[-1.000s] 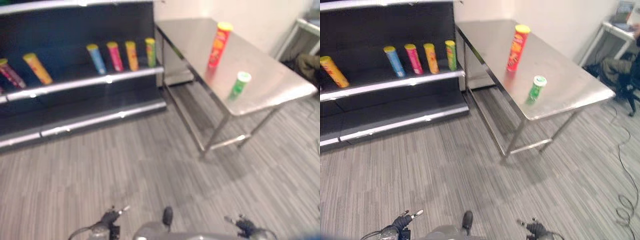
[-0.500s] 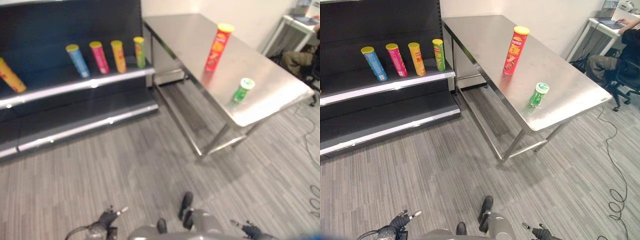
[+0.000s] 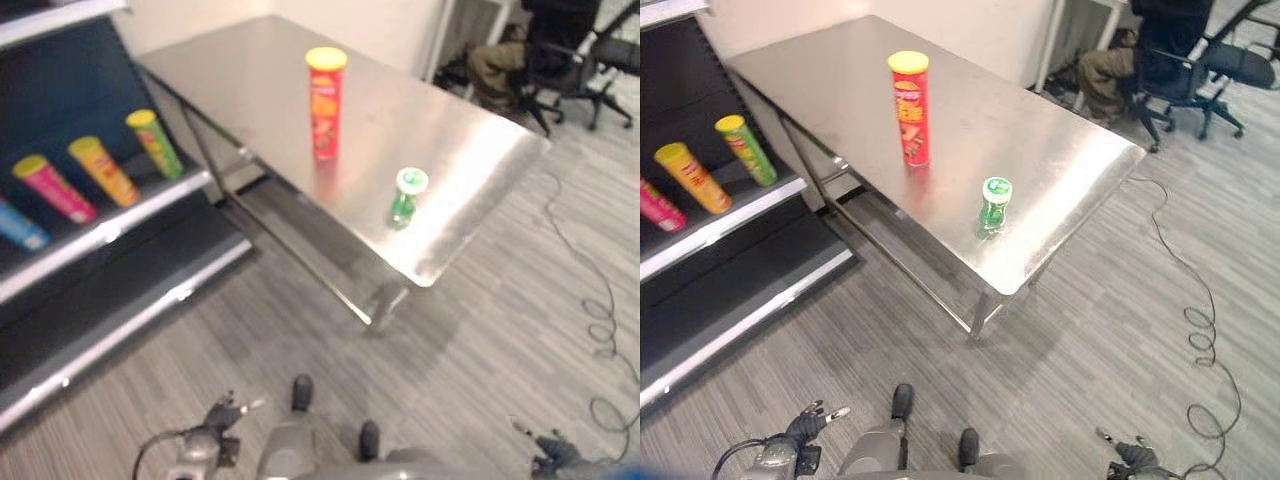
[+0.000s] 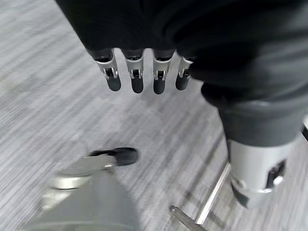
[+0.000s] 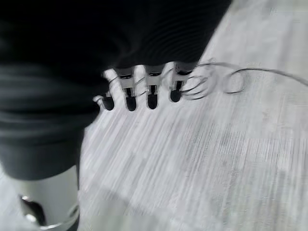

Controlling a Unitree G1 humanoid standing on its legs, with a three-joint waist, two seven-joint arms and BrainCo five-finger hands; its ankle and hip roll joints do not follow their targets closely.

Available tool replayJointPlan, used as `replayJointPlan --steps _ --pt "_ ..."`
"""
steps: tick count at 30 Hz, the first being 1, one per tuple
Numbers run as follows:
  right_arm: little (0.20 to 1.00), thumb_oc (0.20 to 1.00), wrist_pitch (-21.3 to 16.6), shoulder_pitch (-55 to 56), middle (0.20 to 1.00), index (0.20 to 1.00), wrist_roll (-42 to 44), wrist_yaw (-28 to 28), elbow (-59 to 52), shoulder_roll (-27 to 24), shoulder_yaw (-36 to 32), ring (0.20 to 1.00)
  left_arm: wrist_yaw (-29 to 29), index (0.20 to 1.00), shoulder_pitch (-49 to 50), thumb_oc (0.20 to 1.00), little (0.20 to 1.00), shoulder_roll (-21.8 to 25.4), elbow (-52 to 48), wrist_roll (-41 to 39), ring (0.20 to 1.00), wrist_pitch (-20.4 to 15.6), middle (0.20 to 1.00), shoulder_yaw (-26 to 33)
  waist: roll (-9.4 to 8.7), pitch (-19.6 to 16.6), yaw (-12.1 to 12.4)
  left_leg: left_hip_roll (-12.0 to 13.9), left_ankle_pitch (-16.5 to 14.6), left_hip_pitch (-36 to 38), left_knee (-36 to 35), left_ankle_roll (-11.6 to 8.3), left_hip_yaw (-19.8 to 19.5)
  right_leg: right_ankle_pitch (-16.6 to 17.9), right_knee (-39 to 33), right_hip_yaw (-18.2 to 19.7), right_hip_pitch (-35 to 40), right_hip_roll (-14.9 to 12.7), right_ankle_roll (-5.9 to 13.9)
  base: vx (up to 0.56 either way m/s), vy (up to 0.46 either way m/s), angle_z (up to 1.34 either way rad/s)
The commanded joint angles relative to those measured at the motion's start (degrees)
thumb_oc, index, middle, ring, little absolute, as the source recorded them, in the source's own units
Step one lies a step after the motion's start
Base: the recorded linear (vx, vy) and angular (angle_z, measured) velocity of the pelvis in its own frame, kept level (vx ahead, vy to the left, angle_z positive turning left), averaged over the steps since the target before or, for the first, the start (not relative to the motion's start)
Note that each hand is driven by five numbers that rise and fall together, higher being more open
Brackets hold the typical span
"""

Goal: Put the goods on the table back onto the shelves and tidy them up.

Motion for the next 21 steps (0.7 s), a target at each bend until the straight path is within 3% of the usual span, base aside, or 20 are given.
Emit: replayJointPlan --steps 1,5,9,11,15,17,21 --pt "1.0 1.0 -4.79 2.18 1.0 1.0 1.13 1.21 -14.35 -4.72 -5.35 1.0 -1.03 1.0 2.46 1.0 1.0 2.32 -0.79 0.7 1.0 -1.99 1.0 2.12 -0.13 -1.16 0.7 0.31 -4.76 5.16 0.05 -0.37 1.4 0.8 0.76 -4.94 -4.98 -6.2 7.24 0.06 0.234 -0.52" --pt "1.0 1.0 -8.16 9.66 1.0 1.0 3.03 5.72 -38.78 -14.09 -20.35 1.0 -3.84 1.0 5.55 1.0 1.0 2.04 2.1 4.39 1.0 -2.12 1.0 5.66 -0.67 -2.54 -0.84 -0.59 -6.38 8.75 -1.25 0.85 4.44 1.16 1.13 -2.88 -4.39 -7.37 8.54 0.09 0.175 -0.43" --pt "1.0 1.0 -10.39 9.83 1.0 1.0 3.52 6.51 -47.46 -18.07 -24.62 1.0 -4.59 1.0 6.78 1.0 1.0 1.44 1.16 5.84 1.0 -2.61 1.0 5.19 -0.72 -3.38 -0.91 -0.86 -7.09 9.86 -1.54 1.21 4.78 1.31 1.02 -2.78 -3.71 -7.9 9.02 0.06 0.057 -0.05" --pt "1.0 1.0 -11.88 5.08 1.0 1.0 3.85 6.86 -52.85 -22.14 -23.42 1.0 -4.96 1.0 7.18 1.0 1.0 0.99 -0.8 5.45 1.0 -3.04 1.0 4.02 -0.8 -4.05 -0.21 -0.99 -7.66 10.37 -1.58 1.43 4.82 1.72 0.61 -2.85 -3.46 -8.19 9.4 0.04 0.037 -0.02" --pt "1.0 1.0 -13.05 2.59 1.0 1.0 5.21 7.13 -55.81 -22.85 -22.48 1.0 -5.2 1.0 7.73 1.0 1.0 0.84 -2.28 4.95 1.0 -3.32 1.0 3.36 -0.88 -4.57 0.6 -1.07 -7.98 10.61 -1.58 1.57 4.8 1.94 0.38 -3.24 -3.37 -8.36 9.67 0.01 0.002 0.01" --pt "1.0 1.0 -12.13 -5.02 1.0 1.0 3.39 8.37 -56.2 -24.67 -12.02 1.0 -5.51 1.0 8.05 1.0 1.0 0.76 -3.23 4.99 1.0 -3.3 1.0 1.22 -1.27 -5.24 2.99 -0.98 -8.09 10.86 -1.58 1.42 4.2 1.91 0.09 -4.36 -2.67 -8.58 9.58 0.02 -0.022 0.06" --pt "1.0 1.0 -10.6 -10.97 1.0 1.0 1.71 9.44 -53.45 -24.86 -2.75 1.0 -5.0 1.0 7.65 1.0 1.0 0.88 -2.83 4.99 1.0 -3.22 1.0 -0.21 -1.5 -5.19 4.57 -0.66 -7.89 10.83 -1.58 1.14 3.39 1.53 0.09 -5.33 -2.35 -8.52 9.3 0.01 -0.03 0.09"
